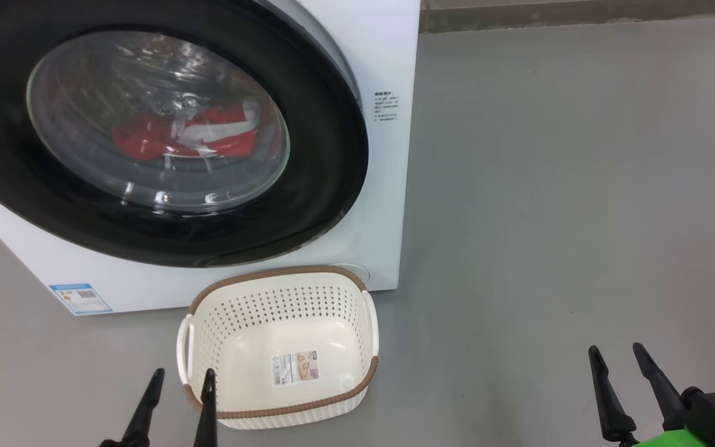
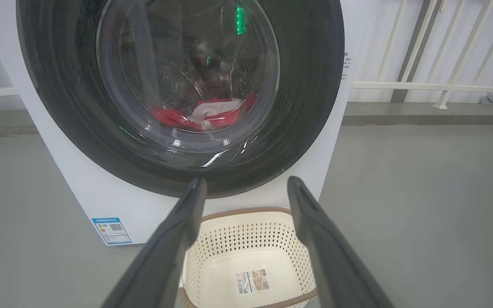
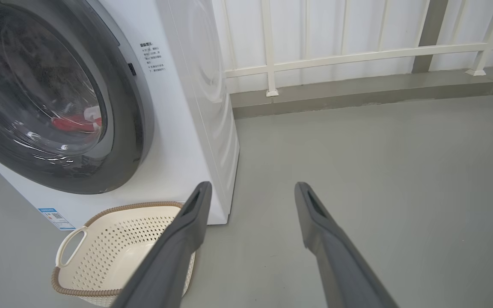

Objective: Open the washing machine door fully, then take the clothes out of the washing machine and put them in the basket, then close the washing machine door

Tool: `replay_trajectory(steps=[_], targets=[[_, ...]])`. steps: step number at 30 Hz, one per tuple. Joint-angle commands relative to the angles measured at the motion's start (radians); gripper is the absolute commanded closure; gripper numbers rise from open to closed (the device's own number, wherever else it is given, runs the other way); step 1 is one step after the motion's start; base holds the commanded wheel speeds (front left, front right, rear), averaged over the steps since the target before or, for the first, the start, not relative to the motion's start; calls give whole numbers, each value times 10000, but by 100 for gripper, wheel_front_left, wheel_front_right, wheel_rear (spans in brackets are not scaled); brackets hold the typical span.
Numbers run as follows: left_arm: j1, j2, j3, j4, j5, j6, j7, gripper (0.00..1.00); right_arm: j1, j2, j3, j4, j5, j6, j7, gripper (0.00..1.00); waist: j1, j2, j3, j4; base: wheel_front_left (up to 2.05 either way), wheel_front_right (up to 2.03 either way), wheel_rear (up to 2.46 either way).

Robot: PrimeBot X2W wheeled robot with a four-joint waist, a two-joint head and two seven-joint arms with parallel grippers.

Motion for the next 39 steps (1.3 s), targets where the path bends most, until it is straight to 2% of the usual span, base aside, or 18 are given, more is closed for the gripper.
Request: replay_trajectory(steps=[1, 4, 5, 7, 15, 21, 31, 39], targets=[[-72, 89, 338, -205, -49, -39, -120, 0, -78, -113, 152, -284, -32, 65, -136, 0, 0, 0, 9, 6, 0, 0, 0], [-102, 89, 336, -224, -74, -56, -120, 0, -150, -66, 155, -405, 120, 65, -136, 0, 0, 0, 46, 15, 0, 0, 0], [-119, 89, 335, -235, -84, -60, -120, 0, -198, -26, 162, -440, 284, 65, -136, 16, 0, 0, 73, 16, 0, 0, 0], [-160, 89, 332, -261, -113, -64, -120, 0, -396, 45, 248, -580, 680, 65, -136, 100, 0, 0, 141, 15, 0, 0, 0], [-531, 89, 48, -468, -277, -79, -120, 0, -2456, 146, 1214, -837, 2294, 65, -136, 100, 0, 0, 703, 151, 0, 0, 0], [-992, 89, -267, -640, -377, -139, -120, 0, -4347, -74, 1707, -833, 3201, 65, -136, 100, 0, 0, 1414, 544, 0, 0, 0], [-1952, 89, -1048, -671, -1092, -45, -120, 0, -7337, -1489, 3446, -104, 5714, 65, -126, 100, 0, 0, 2883, 1574, 0, 0, 0], [-2735, 89, -1608, -643, -1344, -77, -120, 0, -9324, -2736, 4923, 44, 8035, 65, 647, 100, 0, 0, 4012, 2305, 0, 0, 0]])
